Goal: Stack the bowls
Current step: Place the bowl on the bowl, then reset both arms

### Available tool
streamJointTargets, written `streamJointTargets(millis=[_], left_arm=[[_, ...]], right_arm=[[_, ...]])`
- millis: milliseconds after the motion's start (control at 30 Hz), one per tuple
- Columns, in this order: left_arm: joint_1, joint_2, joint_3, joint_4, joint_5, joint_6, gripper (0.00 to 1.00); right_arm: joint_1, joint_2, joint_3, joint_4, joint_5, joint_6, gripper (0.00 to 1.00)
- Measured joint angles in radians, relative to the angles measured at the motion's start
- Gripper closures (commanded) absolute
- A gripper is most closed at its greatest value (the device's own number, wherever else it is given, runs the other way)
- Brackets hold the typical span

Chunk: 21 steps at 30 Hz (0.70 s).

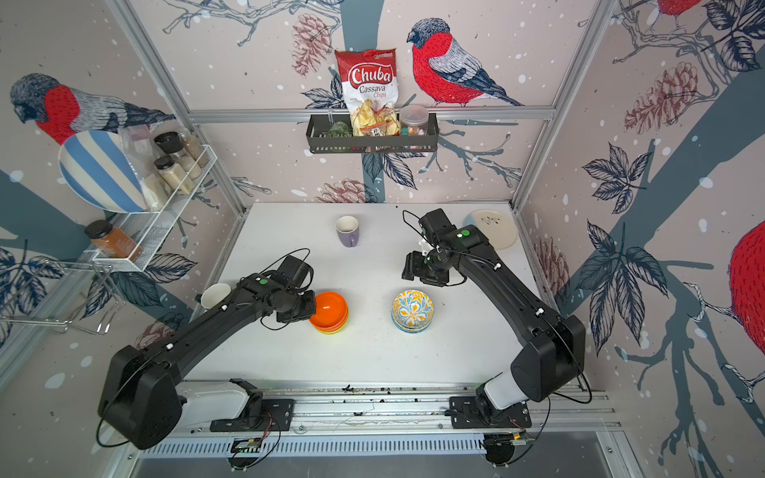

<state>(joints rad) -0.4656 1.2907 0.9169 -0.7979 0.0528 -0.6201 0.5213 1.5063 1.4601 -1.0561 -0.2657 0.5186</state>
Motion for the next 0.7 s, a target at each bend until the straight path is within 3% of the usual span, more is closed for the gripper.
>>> streamJointTargets(millis=[100,200,300,333,400,433,600,700], left_arm=[[0.0,0.0,0.0,0.0,0.003,0.0,0.72],[0.0,-0.002,0.001,0.0,0.006,0.001,0.4],[0.0,-0.024,0.029,-0.019,-0.033,0.0,0.18],[0.0,-0.039,0.045,-0.025,-0.069,0.0,0.15],[0.0,-0.075,0.072,-0.027,-0.164,-0.002,0.13],[0.0,-0.097,0.08,-0.021,-0.222,-0.004,0.12],[0.001,-0.214,0.004,0.159,-0.511,0.091,0.04],[0.032,-0.251,-0.156,0.371,-0.668,0.234,0.06]], right_arm=[[0.0,0.0,0.0,0.0,0.0,0.0,0.34],[-0.002,0.0,0.0,0.0,0.001,0.0,0.33],[-0.01,-0.006,0.003,0.0,0.026,0.001,0.29],[-0.016,-0.013,0.006,0.002,0.043,0.002,0.25],[-0.037,-0.043,0.006,0.021,0.084,0.005,0.04],[-0.049,-0.066,-0.003,0.043,0.109,0.005,0.01],[-0.135,-0.247,-0.236,0.291,0.383,-0.008,0.0],[-0.216,-0.384,-0.545,0.557,0.613,-0.062,0.0]])
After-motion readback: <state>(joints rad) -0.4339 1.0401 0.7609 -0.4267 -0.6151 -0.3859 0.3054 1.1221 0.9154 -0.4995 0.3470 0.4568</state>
